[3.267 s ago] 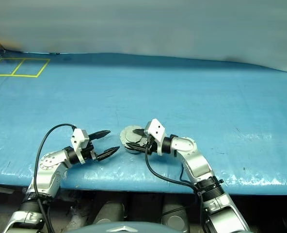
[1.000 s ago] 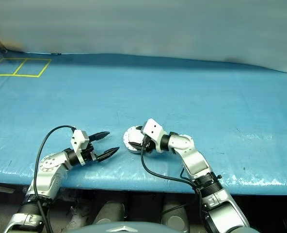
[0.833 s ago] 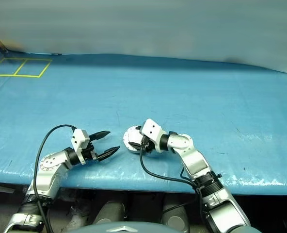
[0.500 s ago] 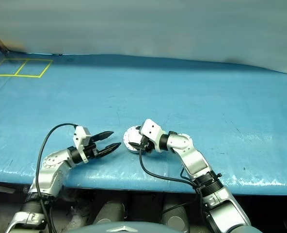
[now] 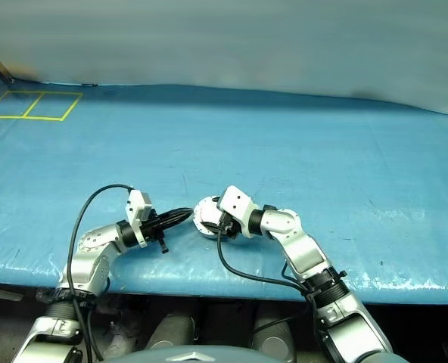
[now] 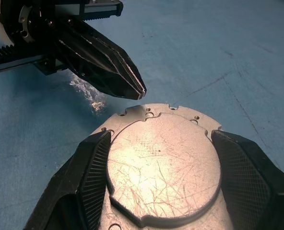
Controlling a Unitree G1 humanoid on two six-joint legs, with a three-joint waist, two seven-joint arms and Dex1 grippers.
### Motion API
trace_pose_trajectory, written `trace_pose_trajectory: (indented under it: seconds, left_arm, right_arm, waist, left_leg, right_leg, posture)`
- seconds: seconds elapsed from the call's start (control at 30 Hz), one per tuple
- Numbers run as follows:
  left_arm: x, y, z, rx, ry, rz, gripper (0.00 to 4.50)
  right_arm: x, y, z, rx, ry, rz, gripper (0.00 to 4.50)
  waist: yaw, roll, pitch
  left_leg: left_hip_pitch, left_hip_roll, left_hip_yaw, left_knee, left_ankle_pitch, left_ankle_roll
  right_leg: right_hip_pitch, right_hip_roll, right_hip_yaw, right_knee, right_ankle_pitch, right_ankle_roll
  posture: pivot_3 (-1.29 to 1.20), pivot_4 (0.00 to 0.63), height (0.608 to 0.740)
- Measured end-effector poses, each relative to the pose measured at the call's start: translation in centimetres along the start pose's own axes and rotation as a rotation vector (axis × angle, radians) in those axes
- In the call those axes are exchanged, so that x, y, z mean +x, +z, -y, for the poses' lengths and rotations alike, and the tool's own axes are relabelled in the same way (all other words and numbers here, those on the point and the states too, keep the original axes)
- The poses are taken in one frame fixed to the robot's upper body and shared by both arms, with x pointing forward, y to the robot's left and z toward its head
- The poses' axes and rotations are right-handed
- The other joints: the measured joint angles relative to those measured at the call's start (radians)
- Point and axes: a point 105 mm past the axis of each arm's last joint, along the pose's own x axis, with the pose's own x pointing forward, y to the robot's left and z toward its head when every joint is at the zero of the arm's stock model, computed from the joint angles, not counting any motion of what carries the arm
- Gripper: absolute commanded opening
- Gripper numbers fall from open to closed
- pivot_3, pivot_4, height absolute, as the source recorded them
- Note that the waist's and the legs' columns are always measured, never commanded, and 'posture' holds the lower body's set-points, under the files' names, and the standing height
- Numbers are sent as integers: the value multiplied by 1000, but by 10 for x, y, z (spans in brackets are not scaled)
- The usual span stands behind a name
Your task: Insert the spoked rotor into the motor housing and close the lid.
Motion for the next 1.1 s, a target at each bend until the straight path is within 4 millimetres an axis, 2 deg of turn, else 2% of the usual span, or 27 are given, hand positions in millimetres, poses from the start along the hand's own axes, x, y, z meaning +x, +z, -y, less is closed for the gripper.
trace_pose_trajectory:
  seconds: [0.6,0.73,0.9,1.1]
  left_arm:
    - [13,-3,5,62,-35,-39,26]
    - [15,-3,6,72,-44,-42,0]
    - [16,-3,7,88,-50,-43,0]
    - [15,-4,7,90,-46,-43,0]
  right_arm:
    - [-1,-2,0,17,-16,-5,3031]
    - [-5,-3,4,33,-29,-10,4374]
    - [-13,-3,5,96,-56,17,4468]
    - [-35,0,5,392,-53,137,4468]
  waist:
    - [6,2,-3]
    - [10,2,-4]
    - [16,2,-5]
    - [16,3,-4]
  left_leg:
    - [0,0,0,0,0,0]
    - [0,0,0,0,0,0]
    - [-2,-1,0,-1,0,0]
    - [-3,-1,0,-2,0,0]
  right_leg:
    - [0,0,0,0,0,0]
    - [0,-1,0,-1,0,0]
    - [-1,-1,0,-2,0,0]
    - [-2,-1,0,-2,0,0]
  posture:
    - [0,150,740]
    - [0,150,740]
    - [0,150,740]
    - [0,150,740]
